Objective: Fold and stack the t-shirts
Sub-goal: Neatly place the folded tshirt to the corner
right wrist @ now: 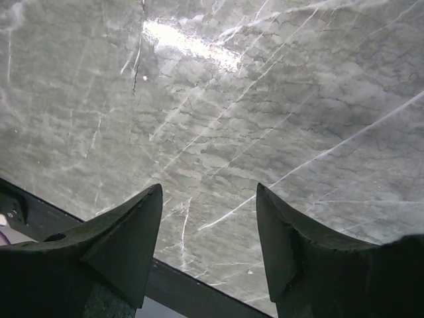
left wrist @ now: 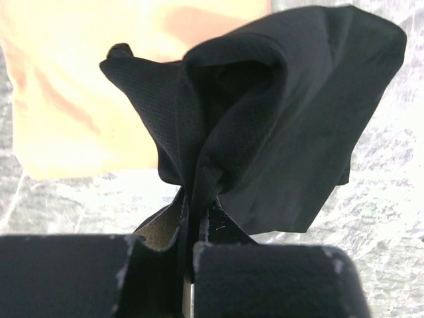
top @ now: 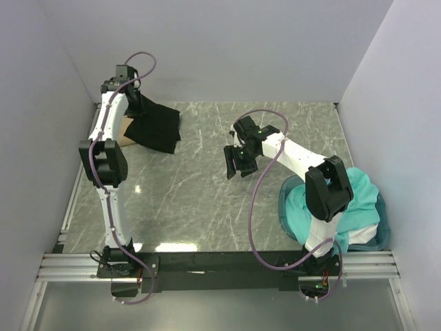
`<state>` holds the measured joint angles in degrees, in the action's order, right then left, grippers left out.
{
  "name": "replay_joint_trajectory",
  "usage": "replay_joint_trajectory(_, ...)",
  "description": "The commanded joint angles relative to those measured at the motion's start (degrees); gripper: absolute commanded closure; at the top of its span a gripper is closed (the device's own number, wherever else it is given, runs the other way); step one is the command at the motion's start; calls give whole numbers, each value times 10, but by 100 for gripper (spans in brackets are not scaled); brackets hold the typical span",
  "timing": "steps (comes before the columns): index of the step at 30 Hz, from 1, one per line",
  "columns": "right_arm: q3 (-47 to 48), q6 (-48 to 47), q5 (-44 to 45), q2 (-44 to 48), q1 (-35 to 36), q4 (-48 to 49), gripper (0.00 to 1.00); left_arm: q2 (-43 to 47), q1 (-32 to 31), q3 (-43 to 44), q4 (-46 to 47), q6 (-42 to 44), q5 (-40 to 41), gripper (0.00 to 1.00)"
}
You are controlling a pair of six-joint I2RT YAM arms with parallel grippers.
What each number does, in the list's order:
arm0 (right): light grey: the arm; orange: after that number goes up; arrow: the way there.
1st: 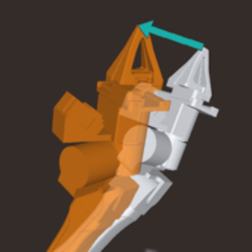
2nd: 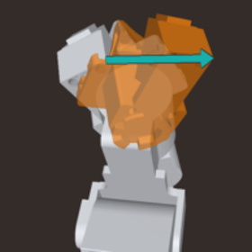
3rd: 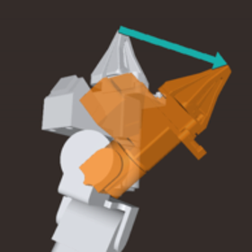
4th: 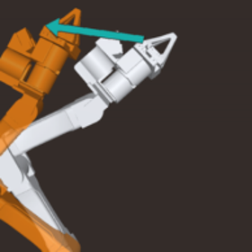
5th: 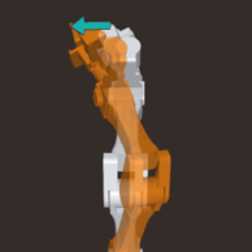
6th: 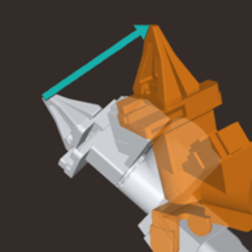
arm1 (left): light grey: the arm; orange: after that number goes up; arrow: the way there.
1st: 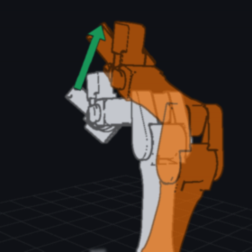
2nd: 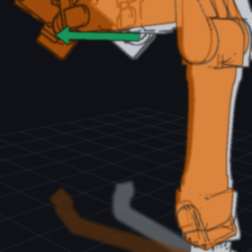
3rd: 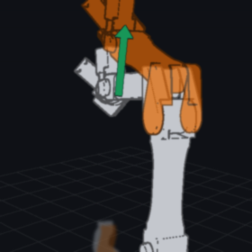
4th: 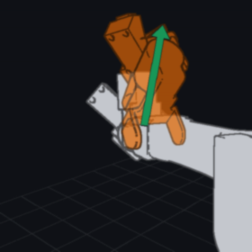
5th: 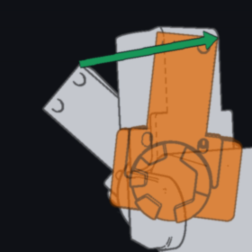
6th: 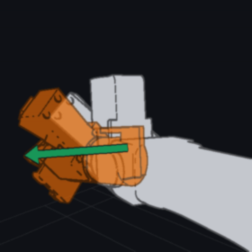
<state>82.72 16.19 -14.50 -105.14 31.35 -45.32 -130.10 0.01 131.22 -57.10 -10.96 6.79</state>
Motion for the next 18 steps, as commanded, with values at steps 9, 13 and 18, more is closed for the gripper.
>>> replay_joint_trajectory(9,-2,3,-14,-1,0,-3,35,-4,88,40,68,14,-115,98)
replay_joint_trajectory(13,1,5,-14,-4,1,-6,35,-14,109,40,82,3,-147,98)
replay_joint_trajectory(18,-2,7,-12,-5,1,-6,35,-26,133,38,100,-10,-179,98)
